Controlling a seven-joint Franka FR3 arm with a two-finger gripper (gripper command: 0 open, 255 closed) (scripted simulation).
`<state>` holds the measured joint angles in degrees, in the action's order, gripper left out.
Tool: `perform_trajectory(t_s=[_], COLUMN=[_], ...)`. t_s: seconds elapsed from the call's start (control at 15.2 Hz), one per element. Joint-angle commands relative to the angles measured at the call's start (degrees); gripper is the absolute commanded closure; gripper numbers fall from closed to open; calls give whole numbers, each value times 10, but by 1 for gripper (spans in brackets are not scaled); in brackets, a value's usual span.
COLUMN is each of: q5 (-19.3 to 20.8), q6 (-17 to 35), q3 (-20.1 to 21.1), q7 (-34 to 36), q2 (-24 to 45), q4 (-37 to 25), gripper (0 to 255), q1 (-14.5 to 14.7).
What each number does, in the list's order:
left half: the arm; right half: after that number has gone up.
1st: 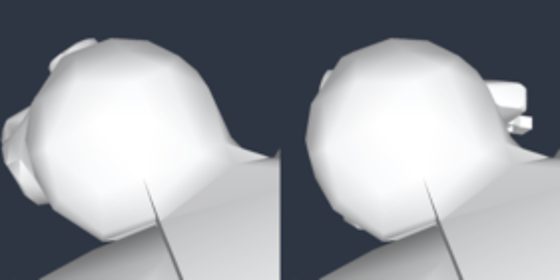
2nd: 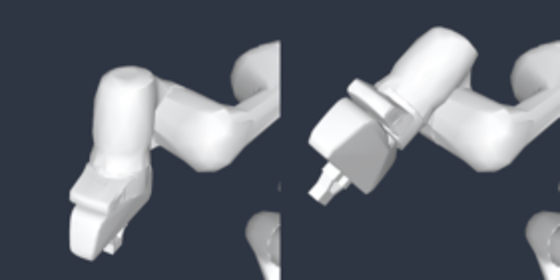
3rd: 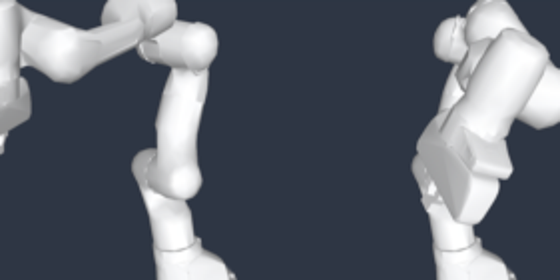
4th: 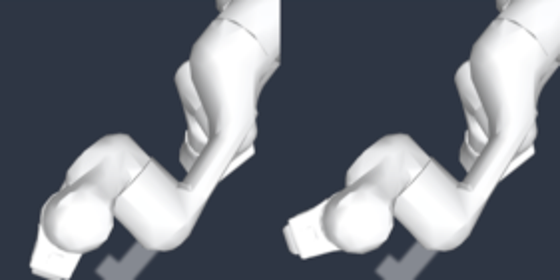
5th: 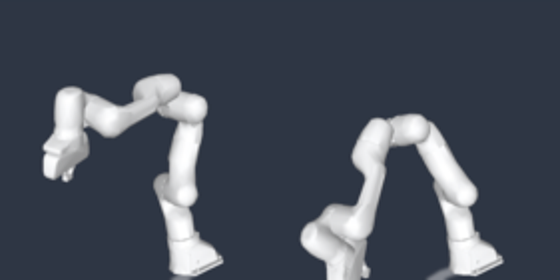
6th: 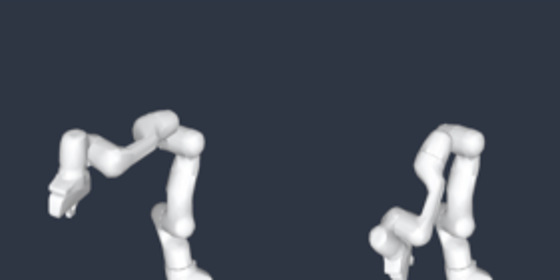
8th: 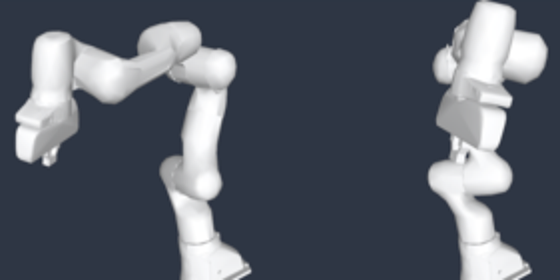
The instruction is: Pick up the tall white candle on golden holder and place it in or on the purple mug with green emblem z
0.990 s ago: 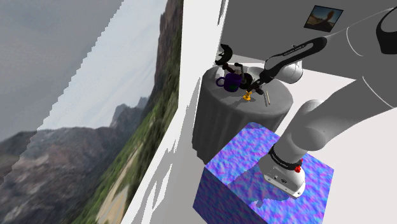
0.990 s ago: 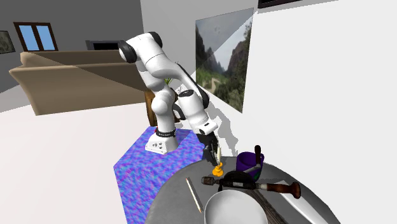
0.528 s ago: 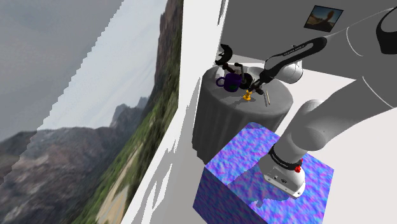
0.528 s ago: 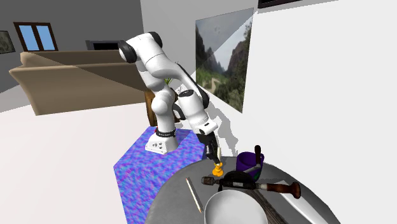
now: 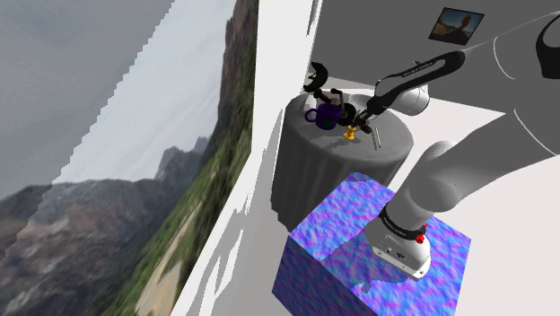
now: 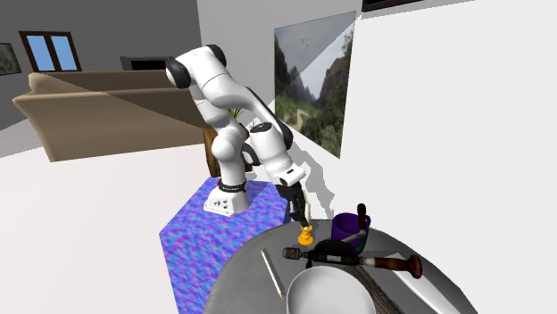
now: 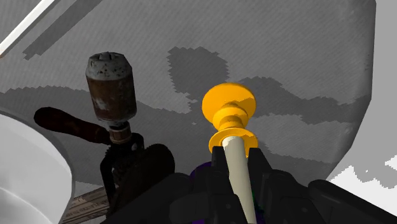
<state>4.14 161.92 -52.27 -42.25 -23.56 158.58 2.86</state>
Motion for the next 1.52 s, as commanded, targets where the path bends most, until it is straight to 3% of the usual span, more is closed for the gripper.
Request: perform_trajectory(t_s=[0.0,0.59,1.45], q5=[13,45,55], q6=[-20,-109,-228], q3=[23,90,148], q7=[14,56,92], q2=[-14,-71,-129], q4=[-4,-32,-91], gripper=[255,255,255], q1=[-22,-78,-107])
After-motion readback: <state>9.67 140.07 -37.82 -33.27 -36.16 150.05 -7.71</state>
